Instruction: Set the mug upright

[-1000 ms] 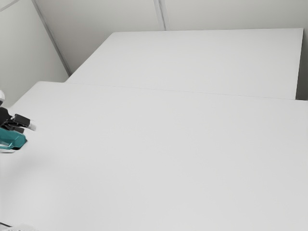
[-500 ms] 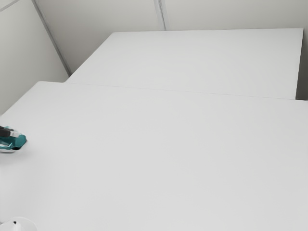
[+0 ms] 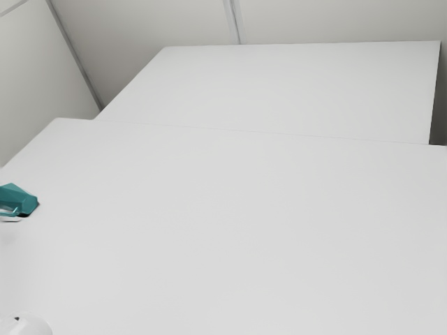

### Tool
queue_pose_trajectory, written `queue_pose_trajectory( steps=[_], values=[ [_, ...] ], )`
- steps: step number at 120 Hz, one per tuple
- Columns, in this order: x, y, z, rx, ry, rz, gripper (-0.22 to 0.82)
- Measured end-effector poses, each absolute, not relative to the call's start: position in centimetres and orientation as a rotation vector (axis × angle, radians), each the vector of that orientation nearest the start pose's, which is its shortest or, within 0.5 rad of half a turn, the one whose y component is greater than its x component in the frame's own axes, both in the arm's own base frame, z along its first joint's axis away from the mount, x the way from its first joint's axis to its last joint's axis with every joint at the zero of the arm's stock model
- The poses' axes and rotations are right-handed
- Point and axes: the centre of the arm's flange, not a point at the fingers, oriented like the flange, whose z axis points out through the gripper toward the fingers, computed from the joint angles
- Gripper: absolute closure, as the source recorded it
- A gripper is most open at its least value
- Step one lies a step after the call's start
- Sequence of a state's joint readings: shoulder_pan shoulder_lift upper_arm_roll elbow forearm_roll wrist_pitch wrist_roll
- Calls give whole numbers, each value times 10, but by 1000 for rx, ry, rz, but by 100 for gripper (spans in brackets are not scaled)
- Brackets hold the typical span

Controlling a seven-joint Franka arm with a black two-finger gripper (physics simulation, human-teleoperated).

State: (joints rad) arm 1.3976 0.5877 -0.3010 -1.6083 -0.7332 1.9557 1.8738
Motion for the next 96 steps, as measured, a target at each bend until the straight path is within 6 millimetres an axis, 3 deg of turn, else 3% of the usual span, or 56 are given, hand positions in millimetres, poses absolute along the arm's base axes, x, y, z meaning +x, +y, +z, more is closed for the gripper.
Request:
queue_pose_trajectory(
  steps=[35, 84, 96],
  values=[
    [318, 634, 272, -2989, 579, -1509, 2],
    [332, 633, 255, -2896, 610, -1720, 2],
    [328, 634, 253, -2881, 586, -1767, 1]
  ],
)
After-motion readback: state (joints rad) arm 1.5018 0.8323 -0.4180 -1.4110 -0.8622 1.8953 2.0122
